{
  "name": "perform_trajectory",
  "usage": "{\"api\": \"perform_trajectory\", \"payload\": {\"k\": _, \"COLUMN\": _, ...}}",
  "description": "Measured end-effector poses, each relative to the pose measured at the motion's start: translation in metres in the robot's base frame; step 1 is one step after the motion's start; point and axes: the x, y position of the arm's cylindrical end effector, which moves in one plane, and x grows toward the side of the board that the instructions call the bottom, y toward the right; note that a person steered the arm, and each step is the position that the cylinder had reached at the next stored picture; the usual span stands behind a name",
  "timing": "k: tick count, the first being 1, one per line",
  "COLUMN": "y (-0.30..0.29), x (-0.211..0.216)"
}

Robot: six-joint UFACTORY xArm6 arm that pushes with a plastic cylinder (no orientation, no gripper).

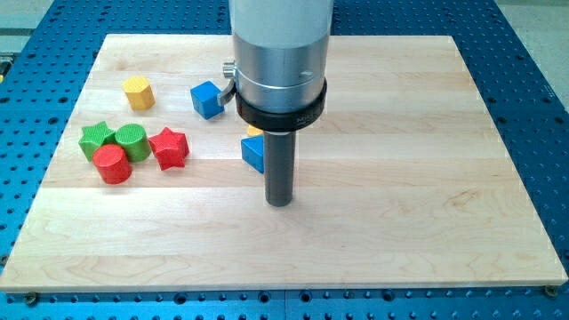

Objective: Form a diagonal line with the blue blocks and the yellow heart

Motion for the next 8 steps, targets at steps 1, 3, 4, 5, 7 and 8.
{"api": "perform_trajectory", "payload": {"k": 1, "y": -0.005, "x": -0.064}}
{"api": "perform_trajectory", "payload": {"k": 3, "y": -0.005, "x": -0.110}}
{"api": "perform_trajectory", "payload": {"k": 4, "y": -0.005, "x": -0.098}}
{"api": "perform_trajectory", "payload": {"k": 5, "y": -0.017, "x": -0.057}}
{"api": "perform_trajectory", "payload": {"k": 7, "y": -0.072, "x": -0.043}}
{"api": "perform_trajectory", "payload": {"k": 8, "y": -0.069, "x": -0.080}}
